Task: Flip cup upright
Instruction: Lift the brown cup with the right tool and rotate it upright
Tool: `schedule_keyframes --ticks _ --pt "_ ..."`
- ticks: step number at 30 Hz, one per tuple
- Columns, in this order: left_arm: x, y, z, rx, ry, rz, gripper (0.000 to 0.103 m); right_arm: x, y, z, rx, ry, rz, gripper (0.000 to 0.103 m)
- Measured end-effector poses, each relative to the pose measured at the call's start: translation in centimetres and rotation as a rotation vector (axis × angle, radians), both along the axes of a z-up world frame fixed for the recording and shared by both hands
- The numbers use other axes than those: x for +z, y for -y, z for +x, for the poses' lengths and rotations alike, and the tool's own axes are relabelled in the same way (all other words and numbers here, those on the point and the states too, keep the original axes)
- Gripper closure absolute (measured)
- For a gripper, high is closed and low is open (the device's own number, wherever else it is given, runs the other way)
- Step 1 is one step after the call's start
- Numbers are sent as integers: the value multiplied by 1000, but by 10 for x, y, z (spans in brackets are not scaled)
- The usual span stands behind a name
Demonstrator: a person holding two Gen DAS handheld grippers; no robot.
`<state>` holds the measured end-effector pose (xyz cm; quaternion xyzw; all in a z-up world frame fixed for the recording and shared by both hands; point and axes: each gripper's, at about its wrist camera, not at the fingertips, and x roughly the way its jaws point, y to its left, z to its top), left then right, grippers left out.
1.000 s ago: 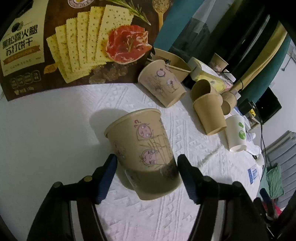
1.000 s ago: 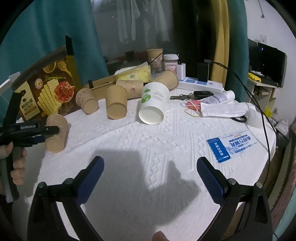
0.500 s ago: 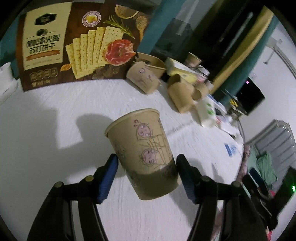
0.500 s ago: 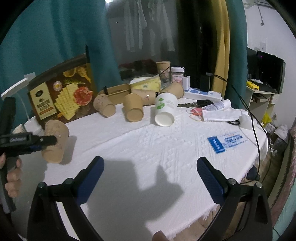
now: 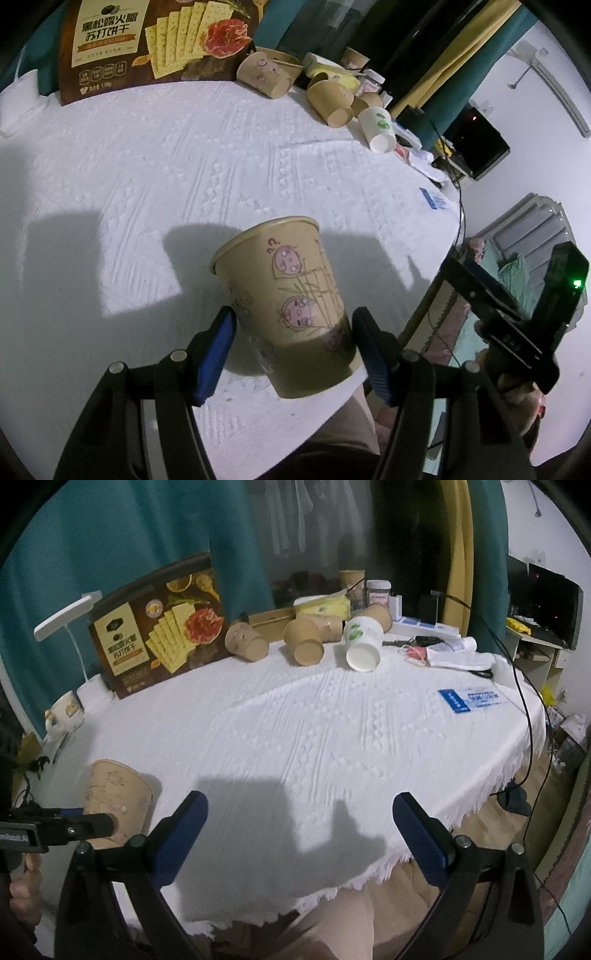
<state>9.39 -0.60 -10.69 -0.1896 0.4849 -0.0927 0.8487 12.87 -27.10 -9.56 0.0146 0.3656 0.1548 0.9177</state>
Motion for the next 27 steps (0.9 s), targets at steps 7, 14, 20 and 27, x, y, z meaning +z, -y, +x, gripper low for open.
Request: schedule_keyframes --ticks 7,14,20,27 --pt "-6 2 4 2 1 35 35 -2 -5 -3 9 -19 -9 3" --pt "-4 4 3 -15 10 48 30 -2 -7 1 7 -28 -31 3" --pt "12 2 -10 -6 68 26 21 6 -19 7 38 -13 -68 3" --pt "38 -20 -32 49 192 41 20 26 -59 6 189 18 -134 3"
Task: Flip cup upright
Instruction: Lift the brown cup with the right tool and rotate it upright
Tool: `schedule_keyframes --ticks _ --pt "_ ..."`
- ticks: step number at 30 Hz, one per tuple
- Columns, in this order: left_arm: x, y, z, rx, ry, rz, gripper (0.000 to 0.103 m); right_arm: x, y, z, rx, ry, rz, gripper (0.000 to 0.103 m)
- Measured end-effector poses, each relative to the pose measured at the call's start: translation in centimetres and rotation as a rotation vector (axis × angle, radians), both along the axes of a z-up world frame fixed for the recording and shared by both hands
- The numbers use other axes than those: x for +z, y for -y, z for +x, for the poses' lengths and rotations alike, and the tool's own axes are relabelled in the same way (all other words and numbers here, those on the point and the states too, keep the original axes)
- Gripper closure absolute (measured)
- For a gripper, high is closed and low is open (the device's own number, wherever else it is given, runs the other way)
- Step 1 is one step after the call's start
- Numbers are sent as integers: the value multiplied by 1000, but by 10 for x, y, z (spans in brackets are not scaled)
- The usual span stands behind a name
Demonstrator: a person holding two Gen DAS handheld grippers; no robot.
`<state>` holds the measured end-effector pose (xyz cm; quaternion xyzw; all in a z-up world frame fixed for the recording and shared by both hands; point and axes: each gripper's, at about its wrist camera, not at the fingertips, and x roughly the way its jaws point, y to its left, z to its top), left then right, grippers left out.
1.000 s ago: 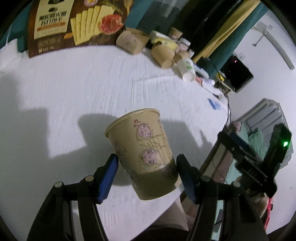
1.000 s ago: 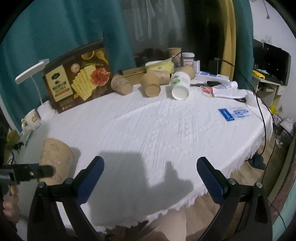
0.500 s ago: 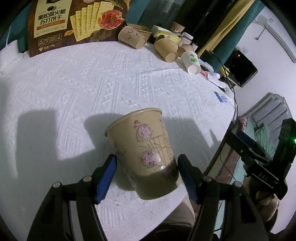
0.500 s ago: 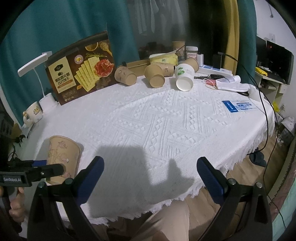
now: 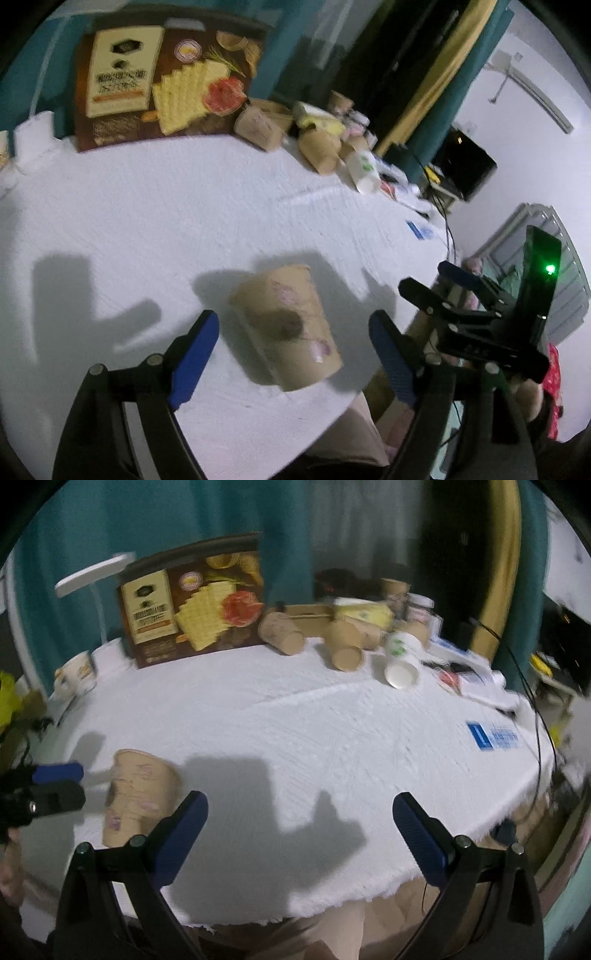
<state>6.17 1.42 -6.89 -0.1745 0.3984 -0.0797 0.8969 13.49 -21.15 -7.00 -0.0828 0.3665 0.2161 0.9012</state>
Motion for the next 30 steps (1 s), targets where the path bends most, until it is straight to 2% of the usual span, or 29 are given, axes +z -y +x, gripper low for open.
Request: schedule_keyframes --ticks 4,8,13,21,24,28,30 --pt "7 -30 -21 138 79 41 20 14 -29 7 142 -91 79 3" --pt "15 -56 -42 254 145 157 20 17 -63 18 262 -176 102 3" --pt "6 -78 -51 289 126 210 20 -7 -94 40 338 -361 53 3" --pt "-20 -101 -59 302 77 147 20 -32 -127 70 381 -561 32 4" --pt "-20 -105 -59 302 89 137 20 -46 -134 76 377 -616 3 20" --pt "-21 -111 -61 304 91 111 20 -55 -137 76 389 -665 -7 32" --pt "-23 -114 -60 307 87 103 20 -56 -139 76 387 -672 1 32"
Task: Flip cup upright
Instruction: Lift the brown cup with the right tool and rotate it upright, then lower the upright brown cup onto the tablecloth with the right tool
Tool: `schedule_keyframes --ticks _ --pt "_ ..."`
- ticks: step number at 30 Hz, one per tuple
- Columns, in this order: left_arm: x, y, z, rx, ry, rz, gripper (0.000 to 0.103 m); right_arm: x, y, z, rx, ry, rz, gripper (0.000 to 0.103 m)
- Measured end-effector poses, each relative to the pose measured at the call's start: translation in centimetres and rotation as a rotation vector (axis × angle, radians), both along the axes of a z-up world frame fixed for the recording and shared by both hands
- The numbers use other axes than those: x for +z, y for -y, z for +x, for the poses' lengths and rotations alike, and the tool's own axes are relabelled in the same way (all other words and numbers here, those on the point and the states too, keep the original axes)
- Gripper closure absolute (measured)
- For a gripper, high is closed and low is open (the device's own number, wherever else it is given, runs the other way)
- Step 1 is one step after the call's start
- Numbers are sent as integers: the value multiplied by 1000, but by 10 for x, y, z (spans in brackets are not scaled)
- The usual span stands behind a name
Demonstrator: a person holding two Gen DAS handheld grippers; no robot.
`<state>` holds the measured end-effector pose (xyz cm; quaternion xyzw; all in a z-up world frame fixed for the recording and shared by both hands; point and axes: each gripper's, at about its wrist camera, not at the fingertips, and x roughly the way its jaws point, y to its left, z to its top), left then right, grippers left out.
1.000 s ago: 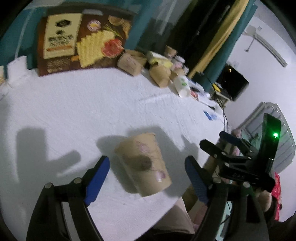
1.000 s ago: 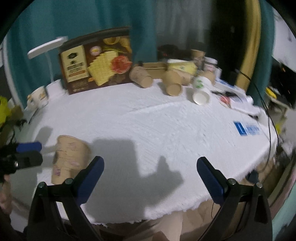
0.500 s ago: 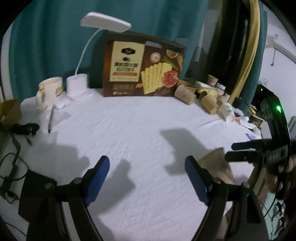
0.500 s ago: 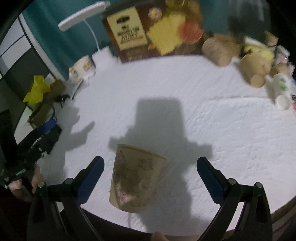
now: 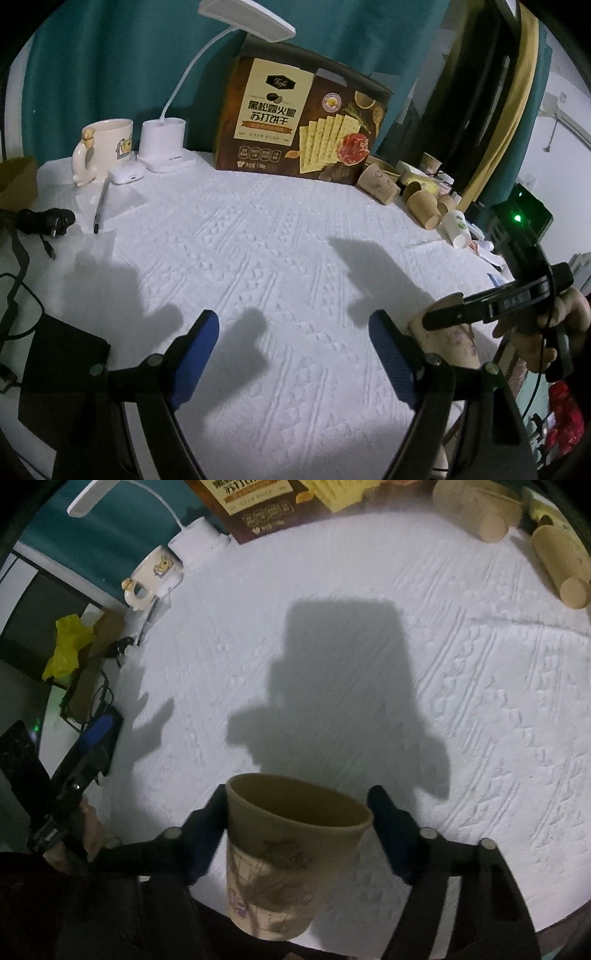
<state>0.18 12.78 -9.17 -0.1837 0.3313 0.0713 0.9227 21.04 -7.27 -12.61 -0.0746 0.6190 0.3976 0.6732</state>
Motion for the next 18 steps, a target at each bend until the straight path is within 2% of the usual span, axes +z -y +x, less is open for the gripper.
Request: schedule_keyframes --ticks 3,6,7,9,14,18 --pt "-2 -2 0 2 -4 -10 20 3 1 1 -10 -1 19 35" --pt "-1 -3 -1 4 -2 -13 20 12 5 6 -35 35 43 37" --pt "-1 -3 -1 6 0 -13 20 17 6 8 -53 71 60 37" --pt "1 -2 -3 10 8 -14 20 28 8 12 -84 178 83 37" --pt "7 2 -5 9 24 -10 20 41 17 2 -179 544 159 37" --pt "11 8 -7 3 24 8 20 32 21 -18 -216 716 158 37"
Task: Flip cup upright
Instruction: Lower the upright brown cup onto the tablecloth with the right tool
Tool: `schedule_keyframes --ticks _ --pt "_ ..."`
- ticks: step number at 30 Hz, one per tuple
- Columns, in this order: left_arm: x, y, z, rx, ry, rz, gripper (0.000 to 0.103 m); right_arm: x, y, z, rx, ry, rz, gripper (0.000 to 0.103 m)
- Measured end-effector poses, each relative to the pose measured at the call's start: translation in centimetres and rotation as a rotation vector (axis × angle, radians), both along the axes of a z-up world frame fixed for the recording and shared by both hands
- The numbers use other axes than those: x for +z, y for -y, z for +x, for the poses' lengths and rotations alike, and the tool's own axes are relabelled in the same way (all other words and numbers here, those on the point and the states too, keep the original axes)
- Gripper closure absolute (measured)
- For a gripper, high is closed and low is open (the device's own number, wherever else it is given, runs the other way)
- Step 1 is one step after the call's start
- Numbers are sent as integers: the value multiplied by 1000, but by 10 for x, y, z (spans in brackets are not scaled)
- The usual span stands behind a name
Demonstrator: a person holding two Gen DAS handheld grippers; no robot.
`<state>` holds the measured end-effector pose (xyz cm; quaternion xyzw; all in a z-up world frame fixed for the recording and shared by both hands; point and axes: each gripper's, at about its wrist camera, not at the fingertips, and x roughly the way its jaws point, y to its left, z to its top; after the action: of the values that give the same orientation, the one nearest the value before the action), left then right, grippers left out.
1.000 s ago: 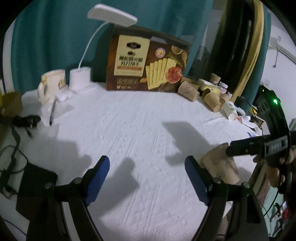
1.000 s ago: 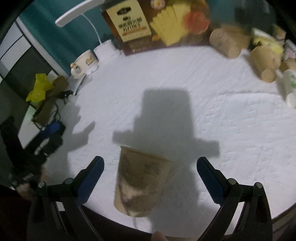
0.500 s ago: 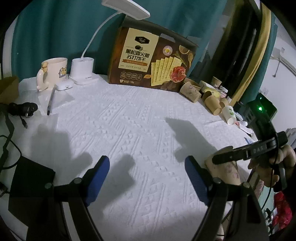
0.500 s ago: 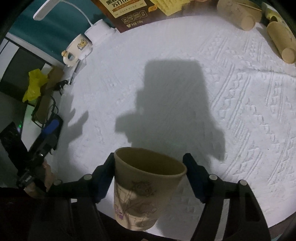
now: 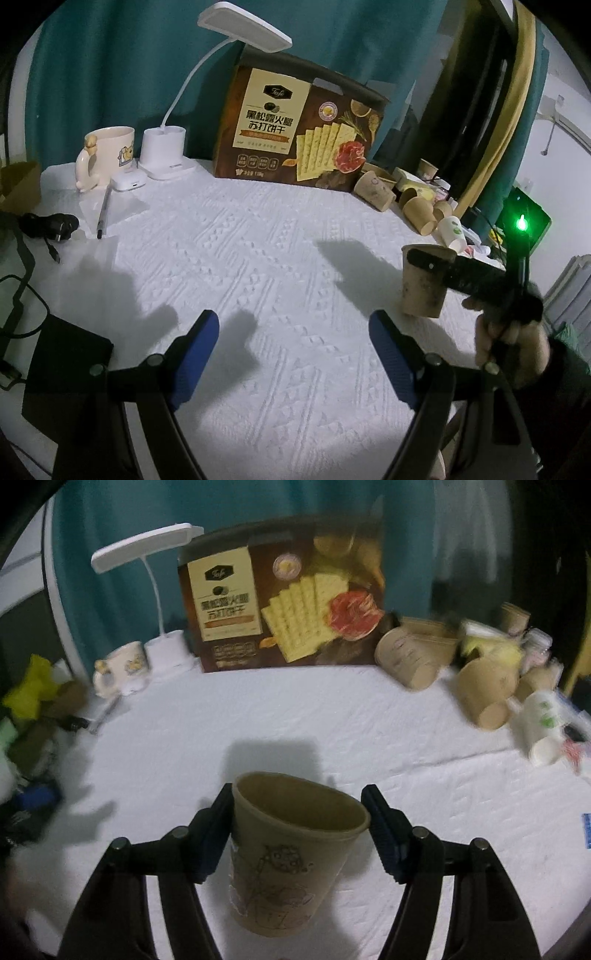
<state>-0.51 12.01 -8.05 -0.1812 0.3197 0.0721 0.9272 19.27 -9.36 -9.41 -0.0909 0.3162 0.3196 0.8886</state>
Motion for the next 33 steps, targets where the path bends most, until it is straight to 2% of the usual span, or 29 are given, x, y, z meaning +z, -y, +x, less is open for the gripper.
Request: schedule_keyframes --ticks 2,5,15,22,26,33 --pt "1 2 0 -2 -5 6 20 -1 1 -13 -16 79 -13 37" --pt "0 6 2 -10 -11 12 20 -5 5 -29 -24 140 -11 37" --pt "-2 22 12 -36 -36 41 20 -10 16 -76 -52 239 -32 36" --pt "-1 26 14 -52 -43 46 20 -18 12 -83 -38 170 -74 33" --pt "-3 20 12 -47 -51 -5 20 -23 16 -82 -56 112 -54 32" --pt "-1 24 6 -42 -51 33 20 -18 33 -93 -81 42 -39 32"
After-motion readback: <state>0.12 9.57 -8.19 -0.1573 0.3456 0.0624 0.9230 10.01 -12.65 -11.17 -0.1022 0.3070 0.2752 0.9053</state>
